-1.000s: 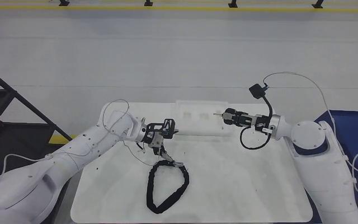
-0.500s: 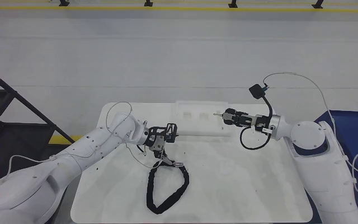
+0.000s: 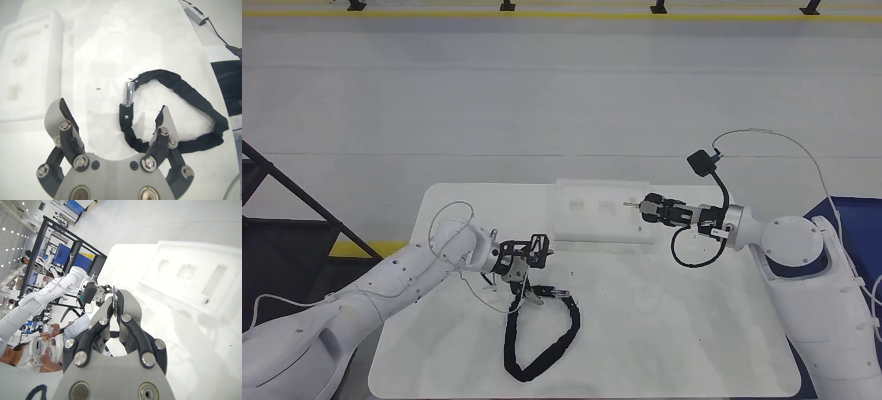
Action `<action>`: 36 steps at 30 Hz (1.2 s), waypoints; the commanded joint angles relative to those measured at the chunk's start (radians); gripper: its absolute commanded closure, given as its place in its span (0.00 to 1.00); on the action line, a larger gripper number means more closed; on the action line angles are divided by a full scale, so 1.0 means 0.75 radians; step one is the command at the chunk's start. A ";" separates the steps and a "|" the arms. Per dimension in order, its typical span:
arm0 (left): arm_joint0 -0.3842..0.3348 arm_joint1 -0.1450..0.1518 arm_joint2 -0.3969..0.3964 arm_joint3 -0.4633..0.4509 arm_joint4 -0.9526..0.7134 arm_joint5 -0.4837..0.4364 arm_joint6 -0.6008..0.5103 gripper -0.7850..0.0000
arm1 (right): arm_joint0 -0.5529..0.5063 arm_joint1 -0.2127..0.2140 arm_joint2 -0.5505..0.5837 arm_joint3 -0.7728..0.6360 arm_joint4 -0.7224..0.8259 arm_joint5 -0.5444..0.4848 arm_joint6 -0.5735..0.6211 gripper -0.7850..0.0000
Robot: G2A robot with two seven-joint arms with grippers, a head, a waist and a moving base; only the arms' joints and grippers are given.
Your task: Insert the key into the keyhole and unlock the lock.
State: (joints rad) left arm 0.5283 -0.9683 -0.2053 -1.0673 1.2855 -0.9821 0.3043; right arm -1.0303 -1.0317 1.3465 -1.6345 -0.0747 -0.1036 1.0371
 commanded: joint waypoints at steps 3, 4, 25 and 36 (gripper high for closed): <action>0.036 -0.021 0.011 0.030 0.090 -0.014 0.119 0.00 | 0.000 0.000 0.000 0.000 0.000 0.000 0.000 1.00; 0.041 -0.029 0.012 0.036 0.117 0.003 0.146 0.00 | 0.000 0.000 0.000 0.000 0.000 0.000 0.000 1.00; 0.050 -0.221 0.047 0.326 0.377 0.039 0.363 0.85 | 0.000 0.000 0.000 0.000 0.000 0.000 0.000 1.00; 0.040 -0.266 0.042 0.399 0.474 0.049 0.454 1.00 | 0.000 0.000 0.000 0.000 0.000 0.000 0.000 1.00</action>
State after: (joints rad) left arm 0.5592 -1.1648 -0.1720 -0.7725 1.6391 -0.9479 0.6426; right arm -1.0303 -1.0317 1.3465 -1.6345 -0.0747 -0.1036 1.0371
